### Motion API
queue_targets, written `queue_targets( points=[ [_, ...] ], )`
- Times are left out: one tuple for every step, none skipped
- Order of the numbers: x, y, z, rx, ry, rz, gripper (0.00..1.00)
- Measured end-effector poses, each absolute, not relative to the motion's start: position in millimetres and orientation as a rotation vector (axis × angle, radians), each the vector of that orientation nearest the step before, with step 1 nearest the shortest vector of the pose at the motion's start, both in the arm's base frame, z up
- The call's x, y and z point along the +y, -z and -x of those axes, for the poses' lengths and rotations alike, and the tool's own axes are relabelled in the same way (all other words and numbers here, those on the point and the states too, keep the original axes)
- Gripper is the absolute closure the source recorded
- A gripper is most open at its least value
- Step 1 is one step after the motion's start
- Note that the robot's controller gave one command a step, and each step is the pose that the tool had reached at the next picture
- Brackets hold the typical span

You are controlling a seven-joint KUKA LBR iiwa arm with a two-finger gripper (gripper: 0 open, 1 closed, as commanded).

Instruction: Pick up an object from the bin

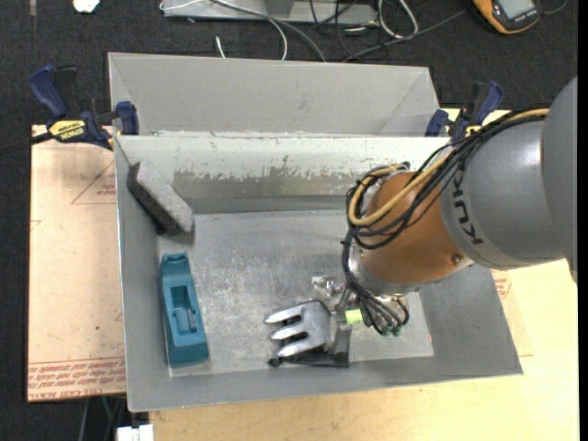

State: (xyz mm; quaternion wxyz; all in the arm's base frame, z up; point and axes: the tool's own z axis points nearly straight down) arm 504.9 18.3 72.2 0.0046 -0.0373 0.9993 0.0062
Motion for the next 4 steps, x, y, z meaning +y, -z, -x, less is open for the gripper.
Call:
queue_targets(
  points=[
    [36.4,-119.1,-516.5,3.072,-0.018,0.609,1.00],
    [37.3,-135.1,-515.8,3.074,-0.019,0.597,1.00],
    [45.7,-161.7,-516.9,3.036,-0.018,0.746,1.00],
    [36.1,-234.2,-523.7,3.062,-0.020,0.652,1.00]
  ],
)
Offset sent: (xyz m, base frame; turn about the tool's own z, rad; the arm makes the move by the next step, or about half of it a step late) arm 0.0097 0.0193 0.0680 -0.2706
